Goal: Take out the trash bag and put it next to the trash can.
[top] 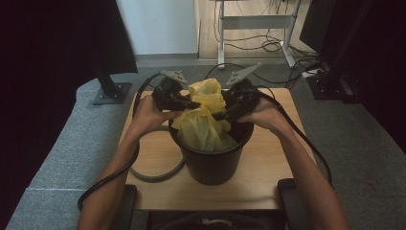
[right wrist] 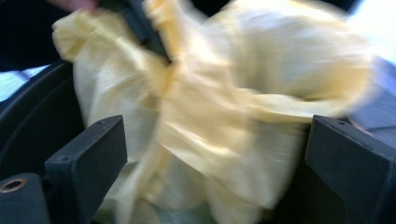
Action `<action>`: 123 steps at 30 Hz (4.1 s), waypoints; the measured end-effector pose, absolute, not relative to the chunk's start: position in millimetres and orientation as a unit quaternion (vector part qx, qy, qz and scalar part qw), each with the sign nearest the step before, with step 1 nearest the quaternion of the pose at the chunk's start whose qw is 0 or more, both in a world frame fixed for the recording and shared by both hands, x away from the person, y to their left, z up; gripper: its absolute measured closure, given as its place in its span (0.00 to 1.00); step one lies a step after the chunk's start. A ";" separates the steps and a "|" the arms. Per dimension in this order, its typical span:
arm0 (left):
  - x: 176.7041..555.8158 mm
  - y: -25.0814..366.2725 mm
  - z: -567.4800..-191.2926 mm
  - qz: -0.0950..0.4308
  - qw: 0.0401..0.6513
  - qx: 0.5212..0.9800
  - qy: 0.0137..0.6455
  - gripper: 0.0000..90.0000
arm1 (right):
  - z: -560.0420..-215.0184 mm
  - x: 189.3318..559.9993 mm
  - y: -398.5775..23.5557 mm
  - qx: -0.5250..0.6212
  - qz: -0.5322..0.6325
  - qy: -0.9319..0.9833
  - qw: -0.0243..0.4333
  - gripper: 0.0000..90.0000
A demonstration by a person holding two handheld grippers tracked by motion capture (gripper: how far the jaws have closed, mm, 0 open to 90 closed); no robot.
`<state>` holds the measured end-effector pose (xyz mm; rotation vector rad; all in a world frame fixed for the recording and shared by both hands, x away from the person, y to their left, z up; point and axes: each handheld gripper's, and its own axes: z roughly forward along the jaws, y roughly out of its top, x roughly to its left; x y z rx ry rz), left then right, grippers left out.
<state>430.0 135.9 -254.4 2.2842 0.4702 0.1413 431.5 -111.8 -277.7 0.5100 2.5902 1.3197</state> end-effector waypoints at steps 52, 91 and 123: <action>444.8 134.5 -267.8 0.045 0.389 0.902 0.179 0.98 | -266.6 420.6 -124.5 0.137 0.475 0.865 0.085 0.81; 441.6 138.6 -286.6 -0.006 0.360 0.916 0.176 0.52 | -256.2 421.1 -134.7 0.143 0.491 0.856 0.079 0.90; 418.8 115.6 -236.4 0.019 0.435 0.892 0.118 0.67 | -280.0 422.1 -83.0 0.107 0.438 0.892 0.040 0.83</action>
